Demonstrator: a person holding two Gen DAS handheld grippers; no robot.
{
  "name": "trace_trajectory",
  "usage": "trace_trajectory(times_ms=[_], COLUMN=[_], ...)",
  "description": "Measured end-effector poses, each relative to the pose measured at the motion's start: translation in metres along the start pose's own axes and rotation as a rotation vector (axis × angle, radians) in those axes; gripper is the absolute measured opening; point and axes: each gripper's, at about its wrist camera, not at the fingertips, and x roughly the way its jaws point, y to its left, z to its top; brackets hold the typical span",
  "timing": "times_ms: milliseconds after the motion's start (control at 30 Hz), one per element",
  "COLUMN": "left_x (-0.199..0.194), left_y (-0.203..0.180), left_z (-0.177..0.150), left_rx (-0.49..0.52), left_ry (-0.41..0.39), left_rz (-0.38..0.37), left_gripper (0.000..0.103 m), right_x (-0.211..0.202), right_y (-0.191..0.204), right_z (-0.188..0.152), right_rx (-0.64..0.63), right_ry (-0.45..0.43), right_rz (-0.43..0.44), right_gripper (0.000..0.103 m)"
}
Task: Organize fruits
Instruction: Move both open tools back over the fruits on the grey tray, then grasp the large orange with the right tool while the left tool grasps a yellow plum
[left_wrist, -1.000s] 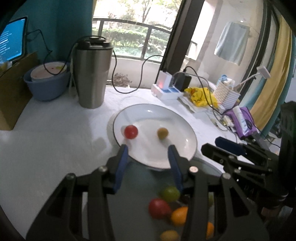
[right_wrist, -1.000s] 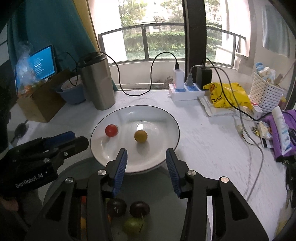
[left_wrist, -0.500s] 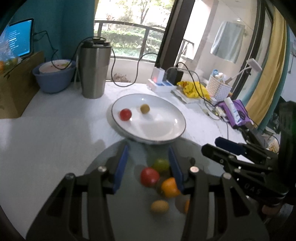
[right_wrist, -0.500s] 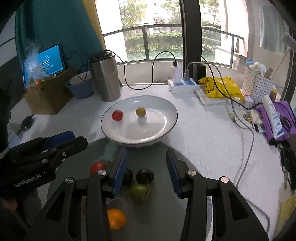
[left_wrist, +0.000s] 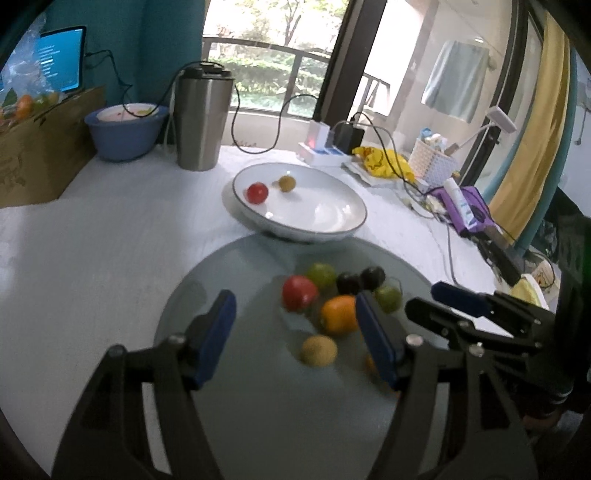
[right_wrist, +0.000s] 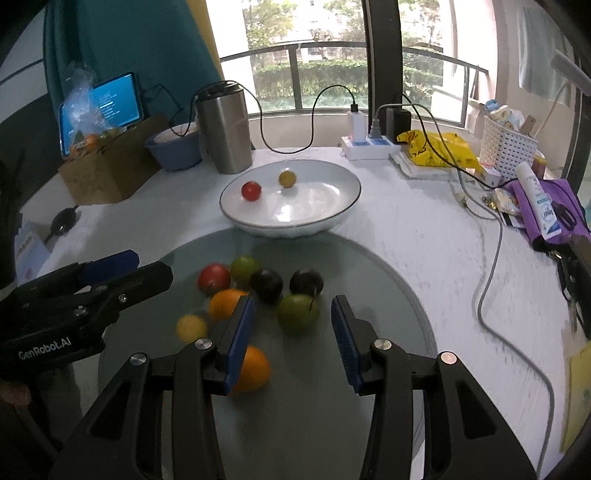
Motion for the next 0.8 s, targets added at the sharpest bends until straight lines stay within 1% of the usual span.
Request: trace_trajectory(times_ms=[333,700,733,800], left_x=[-0.009,-0.001,0.001,0.004], left_y=[0.012,0.01,0.009,0.007], left_z=[-0.026,-0.031,-0.031,-0.032], left_rx=[-0.02,-0.011,-0.009,-0.003], left_ry=[0.026,0.054,0.059,0.066], left_rz=[0.016,0.018,0.018,0.015], left_gripper=[0.068,0.068,0.068,0.068], right_x=[0.007,0.023,0.024,0.023], right_y=[0.018,0.023,0.022,0.02], right_z=[-0.023,-0.032,-0.032,-0.032], right_rx=[-0.017,-0.037,-0.037,-0.036], right_ry=[0.036,0.082,0.084,0.083], right_rz=[0.036,0.072,0.081,0.092], right_gripper=[0.046,0.046,0.042,0.041])
